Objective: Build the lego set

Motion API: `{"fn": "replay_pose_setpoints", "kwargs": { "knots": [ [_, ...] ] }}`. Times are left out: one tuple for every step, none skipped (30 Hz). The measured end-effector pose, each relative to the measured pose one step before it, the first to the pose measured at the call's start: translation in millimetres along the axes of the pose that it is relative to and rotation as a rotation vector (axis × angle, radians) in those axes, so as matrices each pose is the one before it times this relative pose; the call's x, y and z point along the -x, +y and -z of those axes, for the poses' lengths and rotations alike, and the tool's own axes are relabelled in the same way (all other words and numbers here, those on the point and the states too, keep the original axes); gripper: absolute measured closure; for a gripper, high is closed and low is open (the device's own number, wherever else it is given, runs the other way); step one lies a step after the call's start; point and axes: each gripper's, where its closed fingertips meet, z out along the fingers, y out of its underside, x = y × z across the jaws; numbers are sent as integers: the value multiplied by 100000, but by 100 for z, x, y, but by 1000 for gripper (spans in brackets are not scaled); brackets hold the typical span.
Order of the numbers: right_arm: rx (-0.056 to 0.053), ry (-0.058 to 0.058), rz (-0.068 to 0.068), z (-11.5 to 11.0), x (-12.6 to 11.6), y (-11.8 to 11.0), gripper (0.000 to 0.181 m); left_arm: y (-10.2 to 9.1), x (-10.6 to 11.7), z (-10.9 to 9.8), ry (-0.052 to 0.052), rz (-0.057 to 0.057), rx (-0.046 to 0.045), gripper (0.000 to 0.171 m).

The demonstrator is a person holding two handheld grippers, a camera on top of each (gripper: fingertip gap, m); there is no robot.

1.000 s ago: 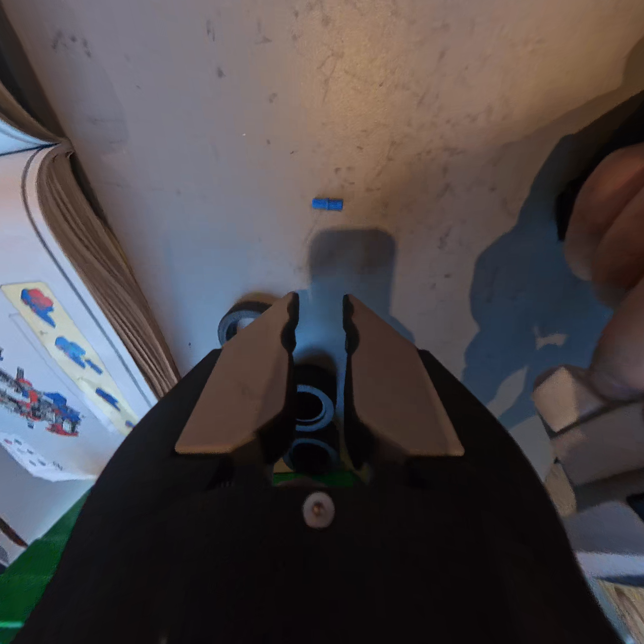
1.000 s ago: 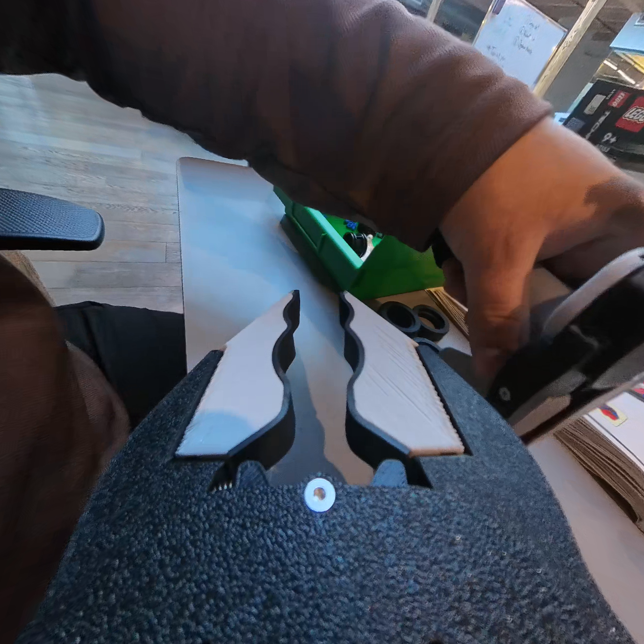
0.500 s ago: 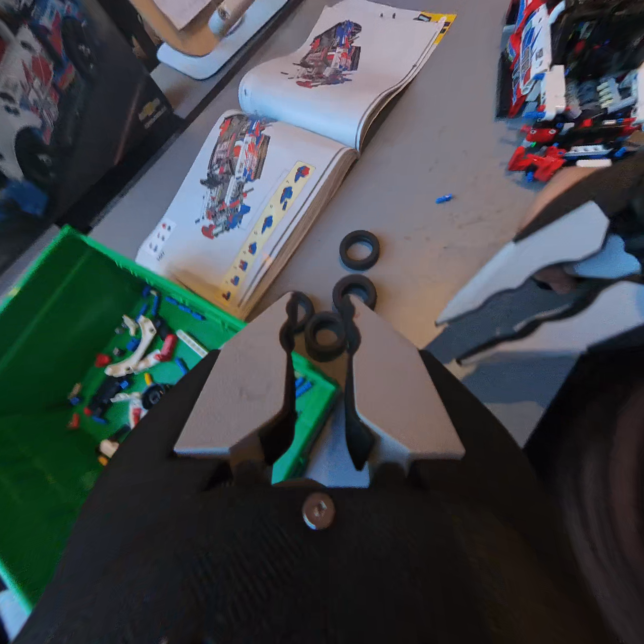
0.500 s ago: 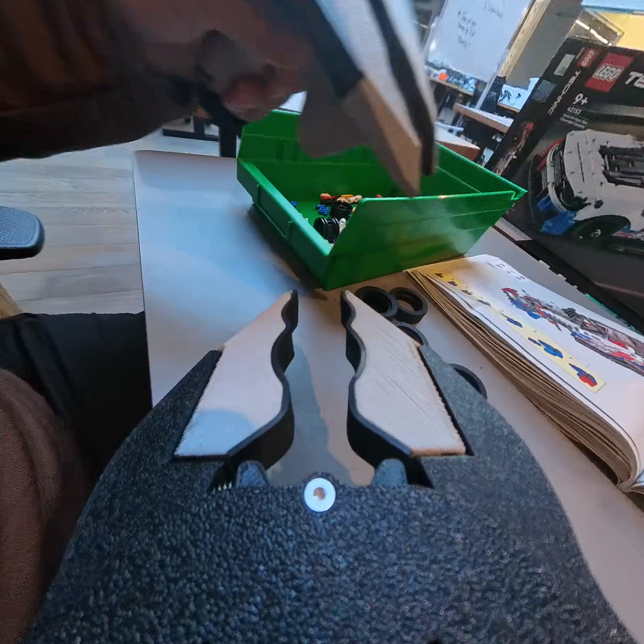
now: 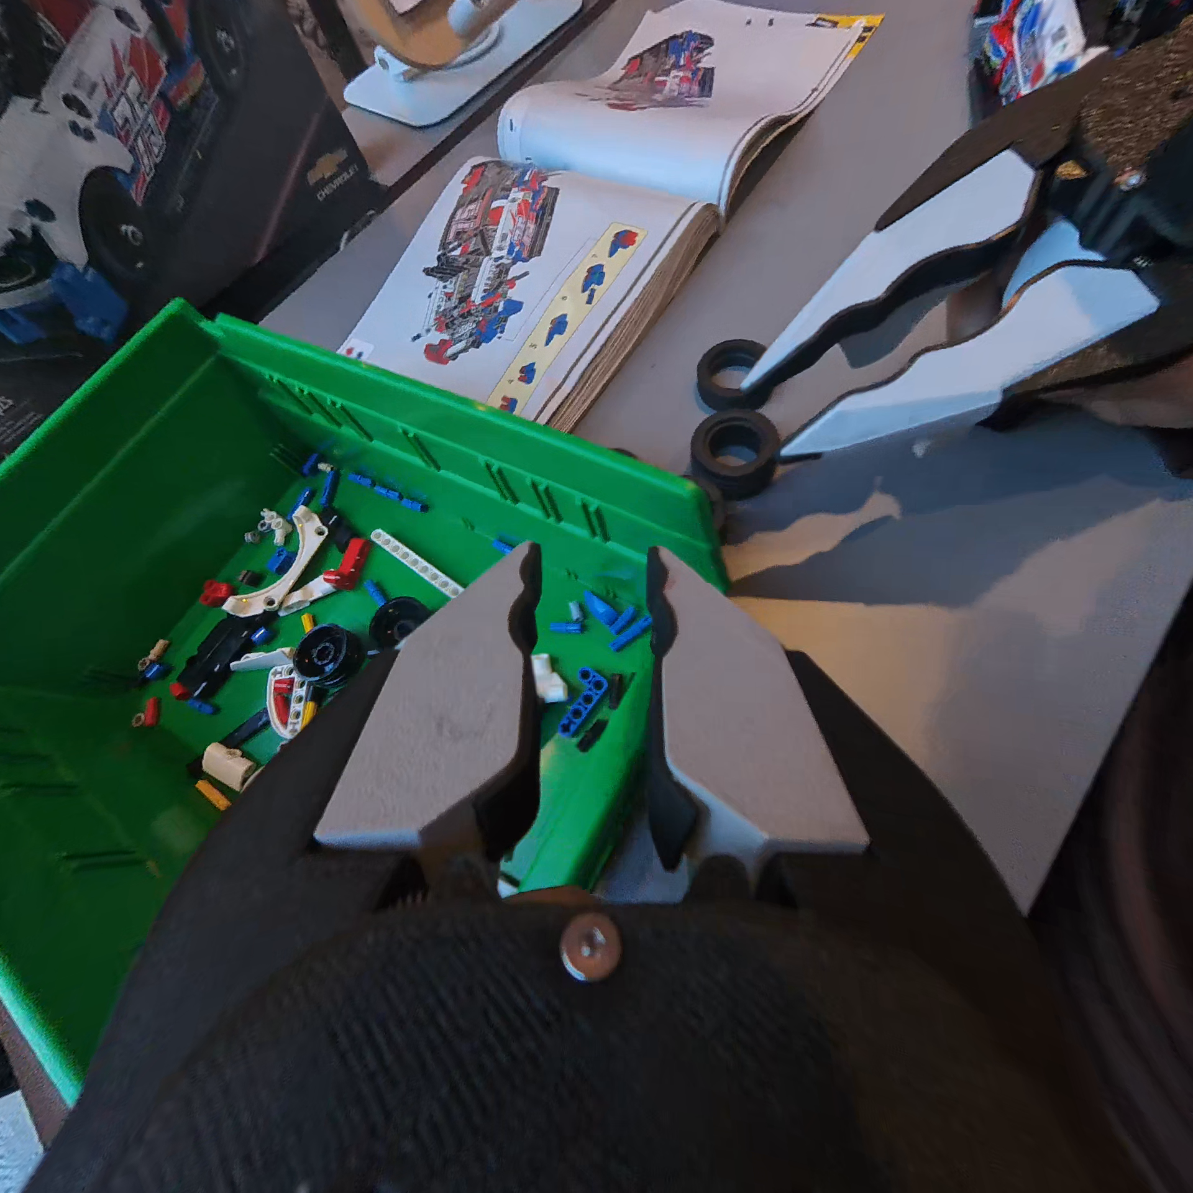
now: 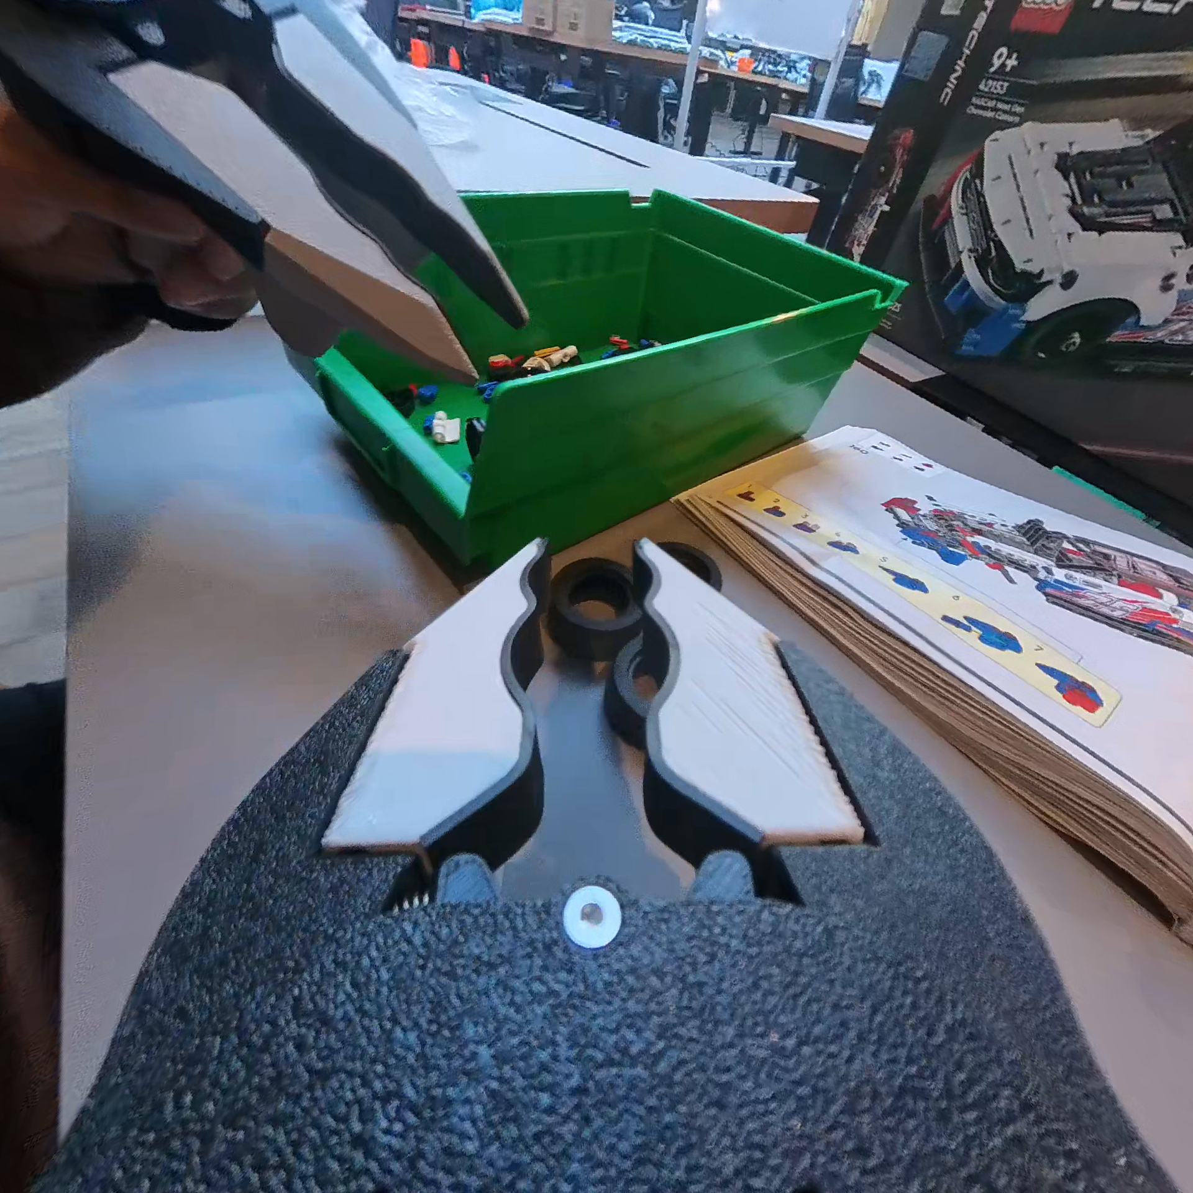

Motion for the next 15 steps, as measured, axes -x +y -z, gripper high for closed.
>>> {"fn": "replay_pose_setpoints", "kwargs": {
  "knots": [
    [-236,424,-1256,-187,-322,-59,157,315,480,-195,-309,205,-842,142],
    [-632,681,-1160,-129,-350,-117,157,431,477,-253,-450,-271,-472,142],
    [-767,711,-1065,-117,-350,-124,156,561,563,-289,-1008,322,507,143],
    [-579,536,-1073,-111,-311,-103,157,630,531,-307,-700,697,1264,143],
    [-410,301,-1081,-125,-276,-78,157,530,476,-294,-281,585,503,143],
    [-398,112,-978,-124,-211,-82,157,441,520,-290,-289,582,-457,143],
    [-458,92,-824,-122,-201,-82,156,438,532,-225,-172,2076,480,144],
    [-455,68,-675,-101,-172,-90,157,204,477,-58,385,880,1297,143],
    [-387,-33,-523,-103,-132,-74,157,-87,462,48,41,699,-867,142],
    [-241,-200,-381,-107,-78,-49,157,-152,465,70,37,995,-1187,142],
    [-196,-240,-253,-75,-51,-48,156,-42,573,67,-553,1517,-163,142],
    [-264,-236,-120,-63,-25,-45,157,43,595,88,-819,1750,939,143],
    [-247,-312,-54,-33,12,-47,157,-39,481,130,-450,1653,1014,142],
    [-203,-330,-47,-6,23,-26,157,-178,442,208,-591,1216,592,142],
    [-235,-299,-46,10,32,-27,157,-339,579,320,-1770,1302,456,142]
  ]
}}
